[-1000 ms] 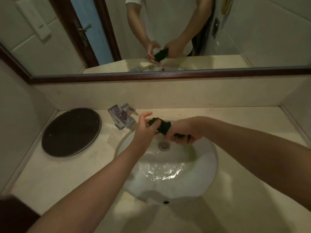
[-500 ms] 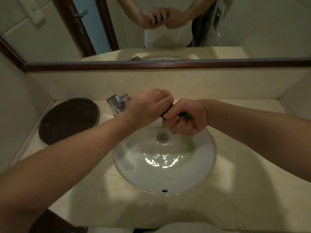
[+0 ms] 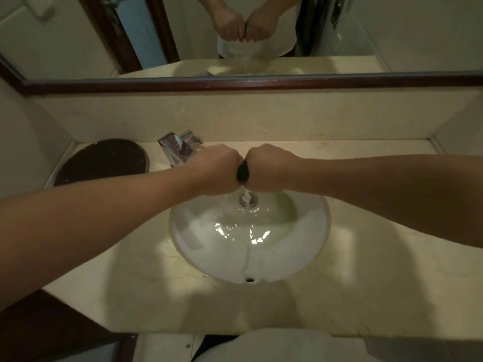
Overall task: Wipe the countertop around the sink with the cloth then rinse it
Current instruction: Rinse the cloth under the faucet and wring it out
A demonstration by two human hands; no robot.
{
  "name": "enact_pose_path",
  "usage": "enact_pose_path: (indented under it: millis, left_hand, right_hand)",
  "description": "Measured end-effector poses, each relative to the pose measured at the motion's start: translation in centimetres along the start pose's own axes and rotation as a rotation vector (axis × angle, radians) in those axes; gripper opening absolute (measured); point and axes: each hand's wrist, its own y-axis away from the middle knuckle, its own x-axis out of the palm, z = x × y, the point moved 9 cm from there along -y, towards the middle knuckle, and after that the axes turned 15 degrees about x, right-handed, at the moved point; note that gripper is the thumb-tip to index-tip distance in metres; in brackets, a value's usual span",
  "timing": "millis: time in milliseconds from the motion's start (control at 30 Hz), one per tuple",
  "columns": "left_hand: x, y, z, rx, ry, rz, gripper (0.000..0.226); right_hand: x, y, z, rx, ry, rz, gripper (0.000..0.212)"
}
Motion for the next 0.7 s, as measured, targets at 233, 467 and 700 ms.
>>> enact_pose_path:
  millis: [233, 467, 700]
  left_hand:
    - [5.0, 1.8, -0.4, -0.157, 0.674, -0.039, 0.031]
    - [11.8, 4.1, -1.3, -0.440, 1.192, -0.028, 0.028]
    - [13.6, 3.7, -1.7, -0.503, 1.195, -0.064, 0.027]
  right_hand:
    - [1.2, -0.3, 2.3, -0.306, 0.272, -0.207, 0.012]
    - [5.0, -0.2, 2.7, -0.461, 0.318, -0.236, 0.016]
    - [6.6, -0.9, 1.4, -0.396, 0.345, -0.224, 0.017]
